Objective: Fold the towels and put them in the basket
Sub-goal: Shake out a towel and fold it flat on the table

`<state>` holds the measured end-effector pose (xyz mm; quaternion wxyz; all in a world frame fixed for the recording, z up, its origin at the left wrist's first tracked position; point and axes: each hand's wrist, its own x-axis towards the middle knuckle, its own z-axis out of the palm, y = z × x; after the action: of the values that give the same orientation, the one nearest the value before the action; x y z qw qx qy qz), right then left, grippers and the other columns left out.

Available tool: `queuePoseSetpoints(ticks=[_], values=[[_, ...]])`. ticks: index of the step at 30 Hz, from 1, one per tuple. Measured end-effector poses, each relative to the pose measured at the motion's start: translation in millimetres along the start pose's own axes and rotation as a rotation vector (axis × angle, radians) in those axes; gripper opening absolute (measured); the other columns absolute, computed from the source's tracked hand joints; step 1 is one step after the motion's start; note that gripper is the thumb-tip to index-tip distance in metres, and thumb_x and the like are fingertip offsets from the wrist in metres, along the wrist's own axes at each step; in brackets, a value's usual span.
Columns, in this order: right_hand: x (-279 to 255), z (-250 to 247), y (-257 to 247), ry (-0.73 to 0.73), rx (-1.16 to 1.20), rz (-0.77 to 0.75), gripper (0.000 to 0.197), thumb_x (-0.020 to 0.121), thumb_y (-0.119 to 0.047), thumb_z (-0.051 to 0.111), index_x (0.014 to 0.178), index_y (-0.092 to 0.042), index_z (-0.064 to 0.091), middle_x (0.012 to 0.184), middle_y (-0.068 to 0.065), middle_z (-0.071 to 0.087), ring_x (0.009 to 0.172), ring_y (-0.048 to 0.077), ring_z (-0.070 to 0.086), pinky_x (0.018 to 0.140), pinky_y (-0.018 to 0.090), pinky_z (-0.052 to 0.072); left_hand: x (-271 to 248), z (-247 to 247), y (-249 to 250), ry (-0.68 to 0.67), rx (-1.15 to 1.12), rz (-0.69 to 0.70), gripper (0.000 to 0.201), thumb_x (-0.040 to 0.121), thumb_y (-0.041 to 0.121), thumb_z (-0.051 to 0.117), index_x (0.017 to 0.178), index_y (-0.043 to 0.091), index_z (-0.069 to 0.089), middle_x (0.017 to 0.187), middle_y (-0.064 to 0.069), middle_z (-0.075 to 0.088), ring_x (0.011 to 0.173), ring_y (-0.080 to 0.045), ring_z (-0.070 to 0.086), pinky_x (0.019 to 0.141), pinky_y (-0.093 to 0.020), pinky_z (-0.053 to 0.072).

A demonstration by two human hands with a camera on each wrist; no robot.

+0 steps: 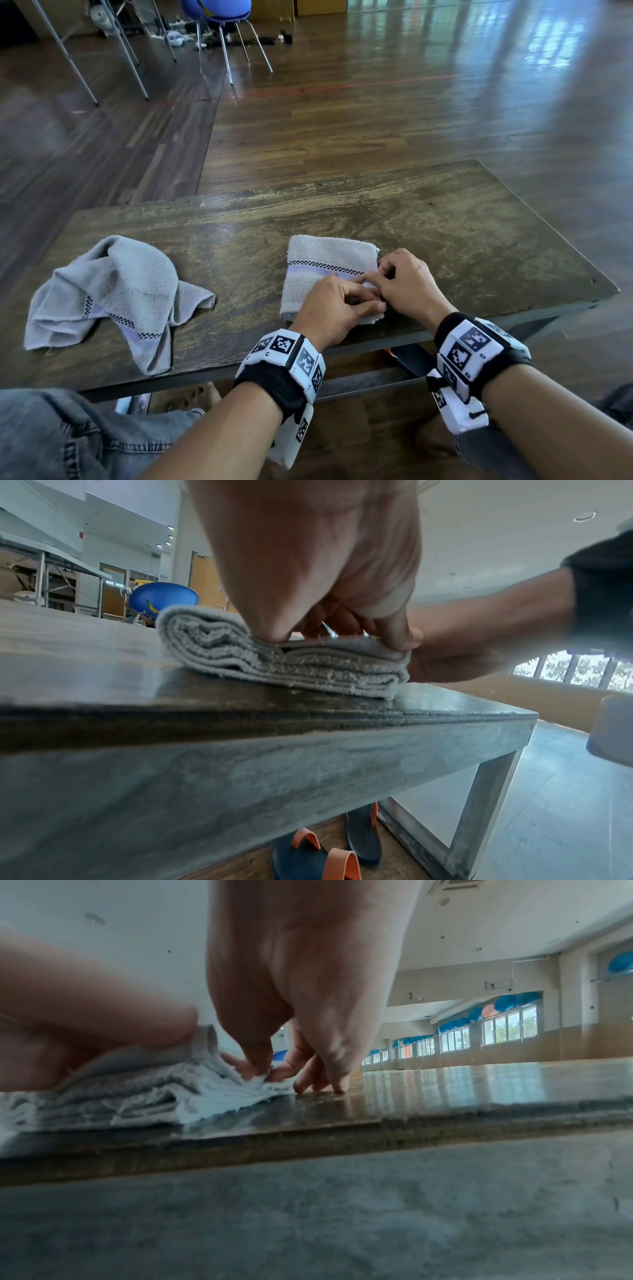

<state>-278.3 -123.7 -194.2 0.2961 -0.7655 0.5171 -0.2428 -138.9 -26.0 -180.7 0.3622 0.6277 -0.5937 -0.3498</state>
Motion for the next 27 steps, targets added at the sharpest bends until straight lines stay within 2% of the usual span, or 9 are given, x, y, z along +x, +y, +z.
queuePoseSetpoints(ticks=[3, 5, 8, 11, 16, 19, 21, 24, 27], values=[[-0.6, -1.9, 1.3, -0.004, 0.006, -0.006, 0.033, 0.087, -0.021, 0.075, 0.068, -0.004, 0.053, 0.086, -0.003, 0.055, 0.073, 0.007, 0.049, 0.063, 0.007, 0.037, 2.0, -1.2, 3.1, 0.025, -0.057, 0.020, 0.021, 0.093, 0.035, 0.067, 0.079, 0.027, 0.080, 0.076, 0.005, 0.076, 0.078, -0.010, 0.070, 0.073, -0.014, 0.048], [-2.8, -0.1, 2.0, 0.010, -0.001, -0.032, 0.028, 0.089, -0.016, 0.072, 0.074, 0.000, 0.054, 0.087, -0.001, 0.055, 0.074, 0.010, 0.049, 0.065, 0.007, 0.036, 4.9, -6.6, 6.1, 0.133, -0.004, 0.065, 0.029, 0.096, 0.037, 0.062, 0.076, 0.024, 0.078, 0.067, 0.006, 0.071, 0.063, -0.006, 0.063, 0.062, -0.027, 0.050], [-5.5, 4.4, 2.2, 0.035, -0.002, -0.061, 0.026, 0.090, -0.010, 0.071, 0.074, -0.003, 0.052, 0.084, -0.005, 0.049, 0.072, 0.005, 0.047, 0.069, 0.003, 0.036, 15.6, -16.9, 3.5, 0.257, 0.275, 0.105, 0.019, 0.097, 0.030, 0.059, 0.106, 0.026, 0.075, 0.115, 0.006, 0.074, 0.115, -0.007, 0.062, 0.098, -0.028, 0.048], [-5.9, 6.5, 3.3, 0.049, 0.004, -0.055, 0.025, 0.091, -0.009, 0.070, 0.074, -0.005, 0.052, 0.085, -0.006, 0.049, 0.073, 0.004, 0.047, 0.068, 0.001, 0.035, 23.5, -19.5, -5.0, 0.014, 0.542, 0.035, 0.039, 0.096, 0.047, 0.055, 0.134, 0.038, 0.057, 0.159, -0.002, 0.036, 0.152, -0.017, 0.018, 0.124, -0.038, 0.010], [-3.9, 3.3, -5.9, 0.010, -0.001, 0.010, 0.024, 0.090, -0.017, 0.068, 0.103, -0.017, 0.048, 0.107, -0.005, 0.046, 0.096, 0.014, 0.049, 0.075, 0.012, 0.036, 25.6, -9.7, -18.6, -0.055, 0.662, -0.005, 0.071, 0.081, 0.077, 0.044, 0.144, 0.048, 0.033, 0.168, 0.004, 0.007, 0.154, -0.014, -0.005, 0.121, -0.039, -0.011], [0.4, 3.6, -29.7, 0.095, -0.125, -0.142, 0.041, 0.091, -0.024, 0.061, 0.126, -0.018, 0.042, 0.127, 0.002, 0.045, 0.116, 0.021, 0.046, 0.095, 0.033, 0.042, 30.3, -8.9, -23.0, -0.072, 0.740, -0.044, 0.087, 0.077, 0.079, 0.041, 0.153, 0.042, 0.020, 0.168, 0.006, -0.002, 0.154, -0.013, -0.010, 0.122, -0.040, -0.011], [3.3, 9.7, -44.7, 0.027, -0.141, -0.243, 0.048, 0.098, -0.034, 0.051, 0.141, -0.015, 0.040, 0.144, 0.005, 0.046, 0.132, 0.022, 0.042, 0.113, 0.040, 0.034, 32.8, -9.8, -24.8, -0.089, 0.780, -0.055, 0.098, 0.078, 0.078, 0.042, 0.158, 0.036, 0.005, 0.167, 0.006, -0.007, 0.153, -0.014, -0.013, 0.124, -0.043, -0.009], [2.6, 25.9, -45.6, -0.221, -0.069, -0.265, 0.052, 0.106, -0.043, 0.034, 0.150, -0.015, 0.037, 0.158, 0.001, 0.038, 0.148, 0.012, 0.026, 0.124, 0.038, 0.014, 32.5, -9.6, -25.3, -0.103, 0.795, -0.085, 0.101, 0.083, 0.071, 0.045, 0.155, 0.036, -0.017, 0.166, 0.009, -0.017, 0.152, -0.014, -0.018, 0.124, -0.044, -0.008], [0.2, 35.0, -32.1, -0.252, 0.026, -0.185, 0.056, 0.108, -0.044, 0.026, 0.159, -0.022, 0.025, 0.167, -0.009, 0.017, 0.146, -0.011, 0.003, 0.125, 0.028, 0.000, 32.4, -11.2, -25.9, -0.111, 0.706, -0.063, 0.099, 0.086, 0.061, 0.052, 0.156, 0.036, -0.014, 0.166, 0.011, -0.016, 0.152, -0.013, -0.018, 0.124, -0.045, -0.008]])
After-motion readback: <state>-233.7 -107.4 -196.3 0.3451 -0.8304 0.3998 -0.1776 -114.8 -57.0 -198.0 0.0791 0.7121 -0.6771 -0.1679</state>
